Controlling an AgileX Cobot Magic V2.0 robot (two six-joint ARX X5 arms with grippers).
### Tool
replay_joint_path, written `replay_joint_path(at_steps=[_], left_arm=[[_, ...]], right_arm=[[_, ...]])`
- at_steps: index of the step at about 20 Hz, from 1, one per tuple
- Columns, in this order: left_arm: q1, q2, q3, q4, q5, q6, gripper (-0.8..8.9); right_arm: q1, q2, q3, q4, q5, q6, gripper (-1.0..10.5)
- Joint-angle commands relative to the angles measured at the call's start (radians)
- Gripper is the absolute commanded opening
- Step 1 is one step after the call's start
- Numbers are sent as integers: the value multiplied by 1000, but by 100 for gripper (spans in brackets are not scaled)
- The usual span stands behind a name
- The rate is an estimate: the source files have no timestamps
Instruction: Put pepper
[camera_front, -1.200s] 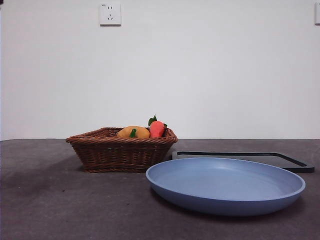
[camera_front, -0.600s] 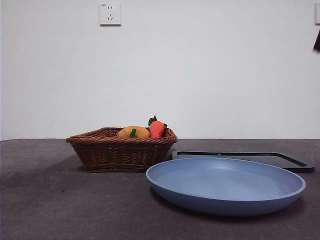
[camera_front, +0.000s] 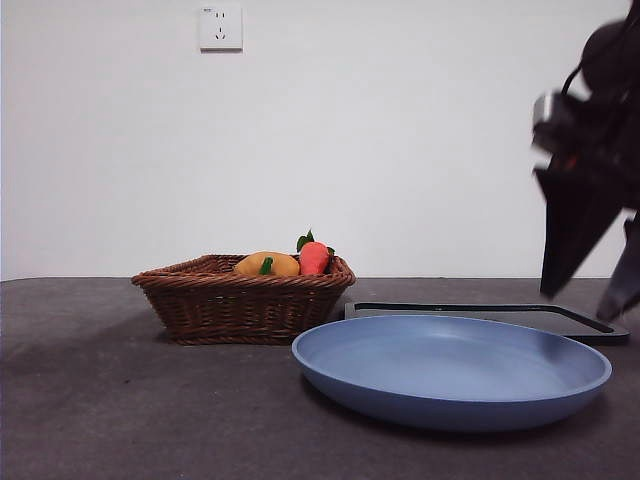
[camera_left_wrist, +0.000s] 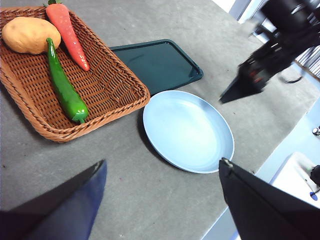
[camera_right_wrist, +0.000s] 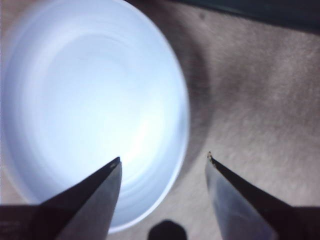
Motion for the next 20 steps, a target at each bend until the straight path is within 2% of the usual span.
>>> replay_joint_path(at_steps=[1,3,6,10,13,17,20], left_arm=[[-4,5,19,11,5,-4,391],[-4,5,19,11,5,-4,391],[-4,5,19,11,3,-4,391],[-4,5,19,11,-1,-5,391],[-4,7,19,14,-10,-27,389],[-32,29,40,30,-95,-45,389],[-93,138,112,45,-188,-51,389]], right_arm=[[13,73,16,36,7,6,284],[21,121,16,60,29,6,277],[26,164,16,84,27,6,197],[27,180,16,89,20,6,-1],[25,178,16,85,21,24,5],[25,95,16,52,21,33,5],[12,-30,17,11,22,56,5]])
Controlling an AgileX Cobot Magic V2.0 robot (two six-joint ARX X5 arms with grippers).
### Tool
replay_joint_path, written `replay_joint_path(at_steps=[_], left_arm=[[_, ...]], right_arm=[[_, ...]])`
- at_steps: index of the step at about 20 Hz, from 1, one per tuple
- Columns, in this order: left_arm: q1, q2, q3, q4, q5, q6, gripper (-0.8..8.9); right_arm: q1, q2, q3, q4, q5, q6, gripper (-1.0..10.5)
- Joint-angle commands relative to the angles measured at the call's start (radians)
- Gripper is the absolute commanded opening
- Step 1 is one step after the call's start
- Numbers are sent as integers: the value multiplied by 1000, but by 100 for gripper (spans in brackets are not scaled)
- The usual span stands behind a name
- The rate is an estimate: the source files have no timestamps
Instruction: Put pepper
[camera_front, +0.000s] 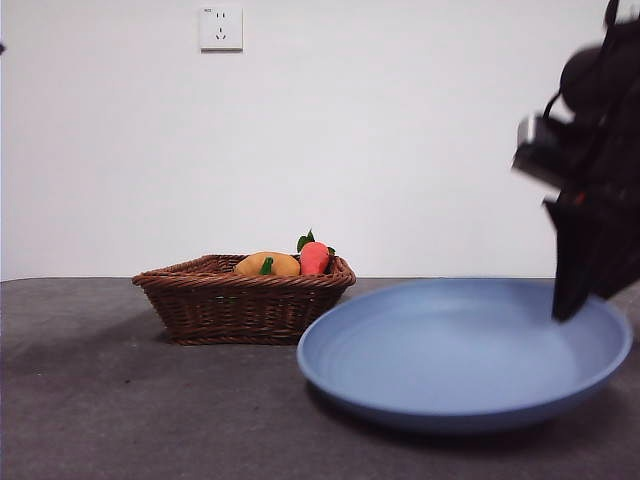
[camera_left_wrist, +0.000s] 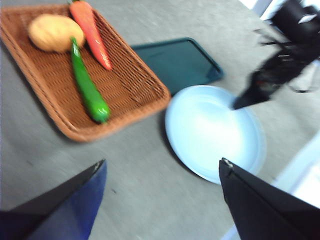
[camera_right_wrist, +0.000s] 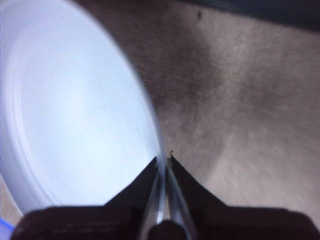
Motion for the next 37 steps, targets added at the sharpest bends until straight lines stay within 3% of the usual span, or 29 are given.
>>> replay_joint_path(at_steps=[1,8,15,25,37], left_arm=[[-55,105,74,18,-68,-14,388],[-261,566,369,44,-354,-34,387],[-336,1009,665,-16,-532,-34,387],[-357,1283,756,-6,-586,-34,387],[-360,1312,756,-9,-603,-38,312]], right_arm=[[-11,-82,11,-31,-1,16,5],[-80,-363,11,-158,1,23,5],[-112,-551,11,-225,0,50,5],[-112,-597,11,-233,0,67,5],[-112,-597,11,-223,1,59,5]])
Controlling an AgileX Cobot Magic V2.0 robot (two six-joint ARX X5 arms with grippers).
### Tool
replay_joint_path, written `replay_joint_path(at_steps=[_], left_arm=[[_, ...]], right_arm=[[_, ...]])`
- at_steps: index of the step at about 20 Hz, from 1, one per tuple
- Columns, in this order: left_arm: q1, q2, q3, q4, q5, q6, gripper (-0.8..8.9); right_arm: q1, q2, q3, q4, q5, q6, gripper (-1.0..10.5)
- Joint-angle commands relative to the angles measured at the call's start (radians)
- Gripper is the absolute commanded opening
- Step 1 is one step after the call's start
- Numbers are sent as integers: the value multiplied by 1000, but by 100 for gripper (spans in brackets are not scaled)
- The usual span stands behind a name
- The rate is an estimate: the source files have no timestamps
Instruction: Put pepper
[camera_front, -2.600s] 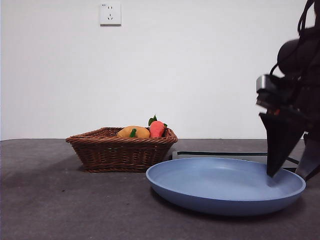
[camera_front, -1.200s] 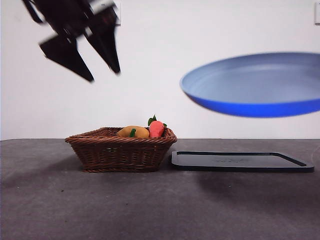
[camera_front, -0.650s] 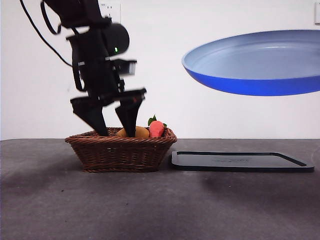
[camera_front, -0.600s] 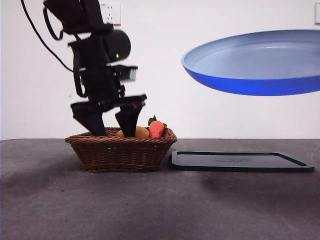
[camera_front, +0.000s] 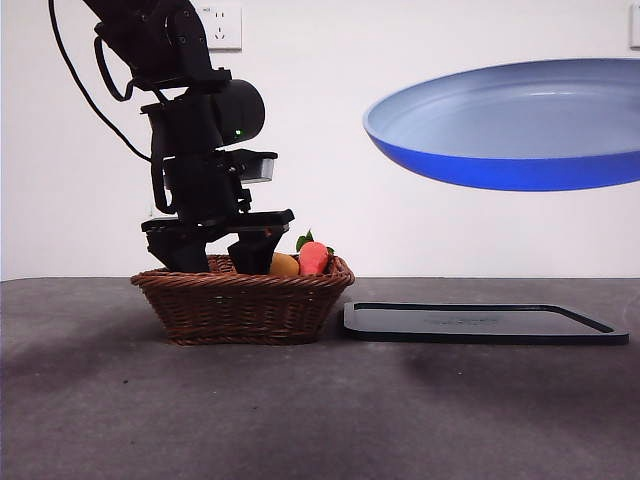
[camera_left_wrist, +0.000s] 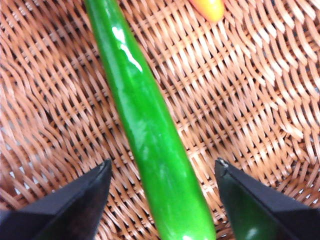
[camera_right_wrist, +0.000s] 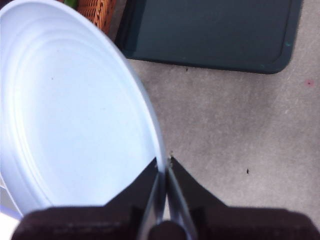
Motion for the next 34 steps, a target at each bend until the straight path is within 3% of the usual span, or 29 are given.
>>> replay_joint_path(at_steps=[1,7,14,24,26,29,34], left_arm=[[-11,27,18,-14,-1,-11,293],[-13,27,18,-38,23,-37,241],[-13,27,18,-42,23,-45,100],[-4,-121,23,-42,35,-56,99],[-10,-190,23,-43,86,-60,99],[-30,-296,24,-50,257,-75,99],[-150,-361,23,-61,409,-75,99]], right_arm=[[0,3,11,15,-2,6,5],[0,3,11,15,-2,5,5],[0,3,11,16,-2,5,5],[0,26,11,49,-2,26,5],[0,66,11,68,-1,34,5],[0,181,11,131,-3,71,5],[3,408,11,278,-51,170,5]])
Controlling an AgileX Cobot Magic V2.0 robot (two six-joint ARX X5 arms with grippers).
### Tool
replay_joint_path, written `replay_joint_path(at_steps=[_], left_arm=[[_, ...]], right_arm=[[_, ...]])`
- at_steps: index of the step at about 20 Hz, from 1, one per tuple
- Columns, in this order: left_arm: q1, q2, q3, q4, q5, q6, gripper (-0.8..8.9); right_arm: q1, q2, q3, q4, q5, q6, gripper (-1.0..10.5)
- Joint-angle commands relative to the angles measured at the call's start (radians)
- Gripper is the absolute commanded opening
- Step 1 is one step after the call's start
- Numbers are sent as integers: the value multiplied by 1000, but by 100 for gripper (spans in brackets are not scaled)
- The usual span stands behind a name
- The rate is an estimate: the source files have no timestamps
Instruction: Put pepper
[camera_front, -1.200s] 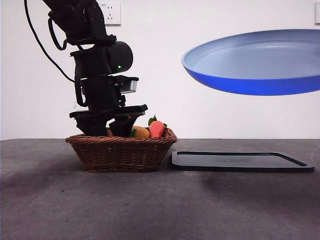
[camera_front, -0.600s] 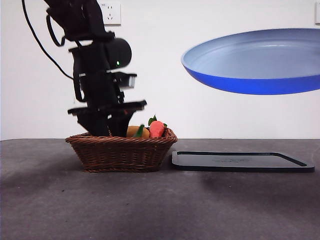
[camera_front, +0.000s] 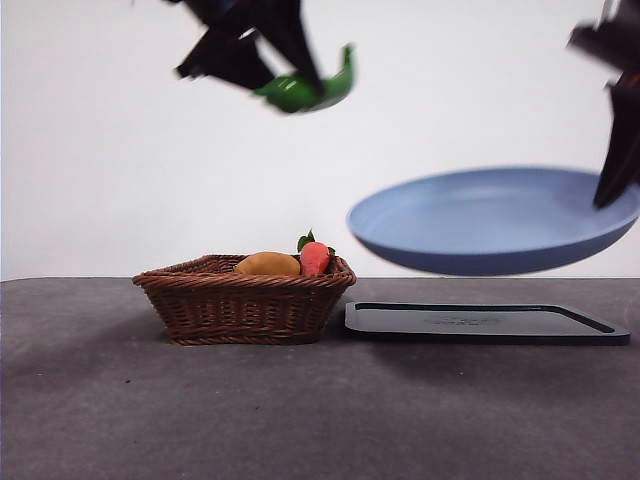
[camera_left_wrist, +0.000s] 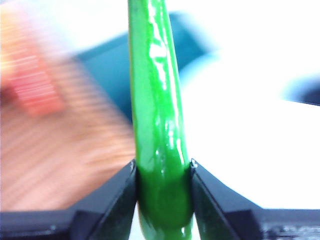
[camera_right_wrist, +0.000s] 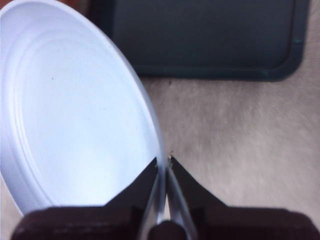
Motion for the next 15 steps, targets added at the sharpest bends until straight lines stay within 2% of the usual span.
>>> replay_joint_path(at_steps=[1,5,9,12,15], left_arm=[[-70,41,18,-5,26,15,99],[-187,127,18,0,-56,70,99],[-222,227,18,56,-44,69,99],[-226,273,18,71,8,65,99],[-226,300,18,78,3,66,101]], right_arm=[[2,82,11,51,-73,74,5],[2,114,11,66,-99,85,5],[2,114,11,43,-98,83,5],[2,114,11,37,-98,82,5],[2,114,11,37,-98,82,5]])
